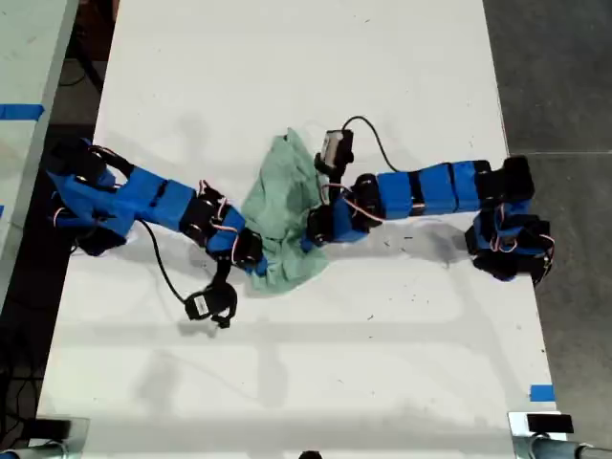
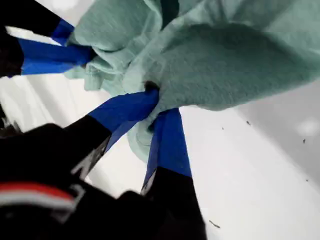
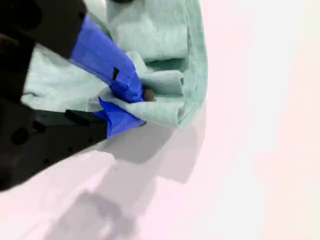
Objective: Fold t shirt
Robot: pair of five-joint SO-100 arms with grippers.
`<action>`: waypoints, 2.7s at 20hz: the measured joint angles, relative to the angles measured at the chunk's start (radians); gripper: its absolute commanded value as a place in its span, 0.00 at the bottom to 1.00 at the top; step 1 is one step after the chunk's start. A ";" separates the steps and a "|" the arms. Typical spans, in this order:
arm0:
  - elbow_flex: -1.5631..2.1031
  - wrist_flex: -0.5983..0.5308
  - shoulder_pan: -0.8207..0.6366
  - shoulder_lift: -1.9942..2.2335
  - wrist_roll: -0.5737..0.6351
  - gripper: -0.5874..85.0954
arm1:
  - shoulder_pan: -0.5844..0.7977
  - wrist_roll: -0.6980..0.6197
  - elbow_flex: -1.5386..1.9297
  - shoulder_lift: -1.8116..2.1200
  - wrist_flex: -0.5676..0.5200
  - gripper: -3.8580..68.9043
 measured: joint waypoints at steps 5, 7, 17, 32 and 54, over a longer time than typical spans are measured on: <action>0.058 0.118 -0.341 0.259 0.135 0.00 | 0.239 -0.049 0.000 0.046 -0.061 0.07; 0.064 0.130 -0.477 0.298 0.189 0.11 | 0.321 -0.066 0.000 0.046 -0.114 0.17; 0.069 0.244 -0.834 0.495 0.334 0.01 | 0.629 -0.129 0.052 0.258 0.003 0.42; 0.836 0.080 -0.270 1.724 0.143 0.02 | 0.256 -0.077 1.285 1.746 0.008 0.08; 1.585 -0.061 -0.158 1.982 0.334 0.08 | 0.057 -0.092 1.905 2.091 0.115 0.23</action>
